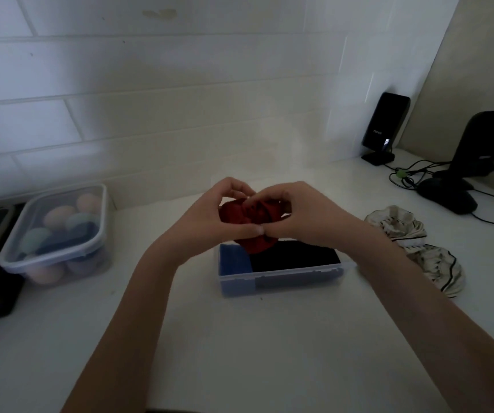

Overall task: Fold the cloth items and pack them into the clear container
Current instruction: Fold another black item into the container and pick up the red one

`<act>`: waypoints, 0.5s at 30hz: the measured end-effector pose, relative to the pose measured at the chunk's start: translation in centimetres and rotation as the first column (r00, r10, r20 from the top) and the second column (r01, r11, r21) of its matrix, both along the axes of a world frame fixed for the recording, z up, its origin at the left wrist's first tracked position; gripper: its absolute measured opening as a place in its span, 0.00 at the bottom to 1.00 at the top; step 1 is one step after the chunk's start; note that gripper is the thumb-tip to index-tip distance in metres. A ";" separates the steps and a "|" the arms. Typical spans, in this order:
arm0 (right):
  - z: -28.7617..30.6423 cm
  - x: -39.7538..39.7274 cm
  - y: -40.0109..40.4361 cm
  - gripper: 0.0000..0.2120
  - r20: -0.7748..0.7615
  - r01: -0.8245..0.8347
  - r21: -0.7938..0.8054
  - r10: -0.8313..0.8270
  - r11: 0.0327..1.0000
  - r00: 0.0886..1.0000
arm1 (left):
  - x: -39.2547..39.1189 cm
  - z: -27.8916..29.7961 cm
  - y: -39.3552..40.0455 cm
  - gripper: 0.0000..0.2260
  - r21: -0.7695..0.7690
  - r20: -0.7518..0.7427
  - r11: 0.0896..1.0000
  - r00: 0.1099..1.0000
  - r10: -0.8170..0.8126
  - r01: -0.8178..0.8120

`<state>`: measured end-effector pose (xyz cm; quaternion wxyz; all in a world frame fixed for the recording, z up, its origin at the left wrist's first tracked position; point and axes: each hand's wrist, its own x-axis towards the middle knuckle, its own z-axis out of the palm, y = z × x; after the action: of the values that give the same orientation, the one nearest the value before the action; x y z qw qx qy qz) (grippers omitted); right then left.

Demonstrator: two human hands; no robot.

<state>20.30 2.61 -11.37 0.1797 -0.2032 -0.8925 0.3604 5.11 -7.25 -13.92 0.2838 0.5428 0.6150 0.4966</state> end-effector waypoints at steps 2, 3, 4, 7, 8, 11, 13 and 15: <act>-0.5 -0.1 -0.1 0.19 0.092 -0.045 0.042 0.041 0.998 0.995 | -0.4 0.2 -0.3 0.20 -0.035 -0.141 0.999 0.990 -0.018 0.013; -0.8 -0.2 -0.1 0.19 0.142 -0.070 0.061 0.061 0.996 0.988 | -0.5 0.2 -0.4 0.19 -0.063 -0.191 0.998 0.981 -0.036 0.024; -1.0 -0.3 -0.2 0.20 0.190 -0.095 0.077 0.079 0.992 0.979 | -0.6 0.2 -0.5 0.19 -0.096 -0.223 0.995 0.973 -0.054 0.034; -1.4 -0.3 -0.3 0.22 0.292 -0.139 0.103 0.103 0.985 0.951 | -1.0 0.0 -0.6 0.19 -0.164 -0.264 0.985 0.961 -0.085 0.042; -1.5 -0.2 -0.3 0.23 0.317 -0.145 0.109 0.104 0.983 0.943 | -1.1 0.0 -0.6 0.18 -0.174 -0.293 0.984 0.952 -0.085 0.034; -1.5 0.0 -0.4 0.24 0.390 -0.154 0.140 0.089 0.978 0.917 | -1.3 -0.1 -0.7 0.16 -0.190 -0.408 0.982 0.909 -0.087 0.008; -1.5 0.1 -0.6 0.22 0.413 -0.151 0.166 0.070 0.975 0.908 | -1.1 -0.1 -0.7 0.15 -0.209 -0.487 0.978 0.868 -0.100 -0.005; -1.5 0.1 -0.8 0.22 0.427 -0.140 0.197 0.044 0.970 0.903 | -0.8 -0.1 -0.7 0.14 -0.213 -0.599 0.976 0.795 -0.098 -0.041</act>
<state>20.41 1.76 -12.84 -0.0118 -0.2119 -0.9535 0.2141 4.30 -8.00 -14.00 0.1364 0.6483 0.7152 0.2227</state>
